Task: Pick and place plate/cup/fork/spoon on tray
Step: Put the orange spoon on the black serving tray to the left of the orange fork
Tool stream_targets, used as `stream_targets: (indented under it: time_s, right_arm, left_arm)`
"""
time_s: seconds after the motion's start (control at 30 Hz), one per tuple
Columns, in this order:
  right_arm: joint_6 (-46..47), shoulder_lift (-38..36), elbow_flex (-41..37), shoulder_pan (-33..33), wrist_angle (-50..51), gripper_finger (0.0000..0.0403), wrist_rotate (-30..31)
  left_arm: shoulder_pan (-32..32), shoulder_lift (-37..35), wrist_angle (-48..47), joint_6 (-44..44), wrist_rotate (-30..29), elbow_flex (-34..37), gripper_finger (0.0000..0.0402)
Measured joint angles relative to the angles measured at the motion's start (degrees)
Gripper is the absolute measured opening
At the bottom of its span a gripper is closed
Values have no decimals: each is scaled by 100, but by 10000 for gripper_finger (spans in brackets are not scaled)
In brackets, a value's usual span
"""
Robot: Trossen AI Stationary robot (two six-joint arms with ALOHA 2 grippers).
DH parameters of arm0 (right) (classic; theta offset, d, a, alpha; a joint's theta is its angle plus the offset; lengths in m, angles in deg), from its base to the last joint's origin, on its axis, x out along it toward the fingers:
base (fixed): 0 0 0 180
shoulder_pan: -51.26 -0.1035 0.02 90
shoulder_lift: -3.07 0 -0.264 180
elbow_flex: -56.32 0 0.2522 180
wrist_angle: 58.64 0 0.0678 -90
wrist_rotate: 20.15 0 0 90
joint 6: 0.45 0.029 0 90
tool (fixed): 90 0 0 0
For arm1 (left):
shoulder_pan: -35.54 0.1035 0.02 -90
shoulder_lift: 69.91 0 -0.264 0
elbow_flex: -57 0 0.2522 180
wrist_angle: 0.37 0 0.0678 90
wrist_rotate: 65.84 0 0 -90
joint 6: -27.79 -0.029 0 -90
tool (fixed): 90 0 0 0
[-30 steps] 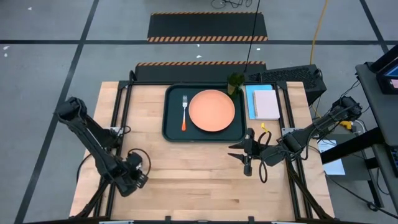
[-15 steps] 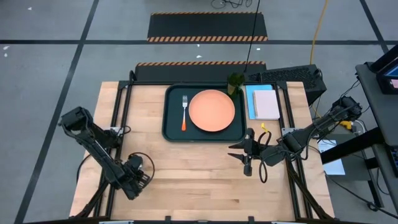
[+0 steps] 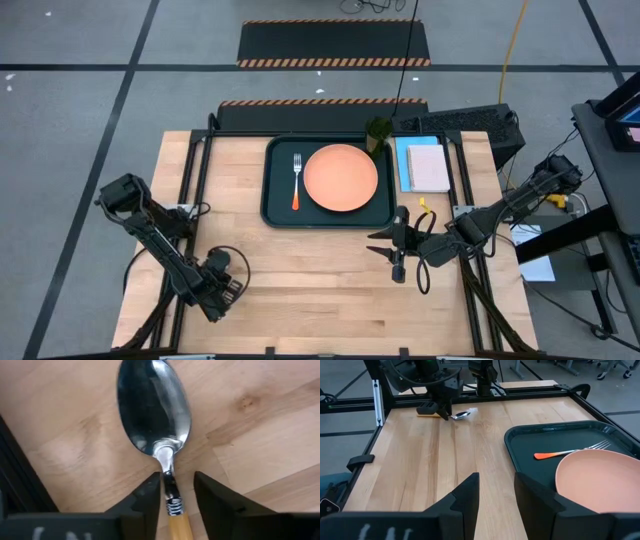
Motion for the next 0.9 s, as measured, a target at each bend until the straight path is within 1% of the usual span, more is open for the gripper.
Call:
stream_targets:
  time_s: [0.2,0.33,0.4,0.57,0.67,0.8,0.9]
  right_arm:
    - [-25,0,0,0,0,118,0]
    - [-54,0,0,0,1,118,-2]
    - [-56,0,0,0,0,118,-2]
    - [-58,0,0,0,1,118,-2]
    - [-58,0,0,0,1,118,-2]
    - [-60,0,0,0,0,118,-2]
    - [-103,0,0,0,2,118,-2]
  left_arm:
    - [68,4,49,-224,12,0,51]
    - [214,4,22,-665,19,0,20]
    - [307,7,-23,-838,8,4,16]
    - [506,9,-34,-1151,25,11,29]
    - [606,-53,-29,-1344,14,21,28]
    - [723,-240,-54,-1473,-224,43,19]
    - [786,-422,-37,-1571,-456,37,20]
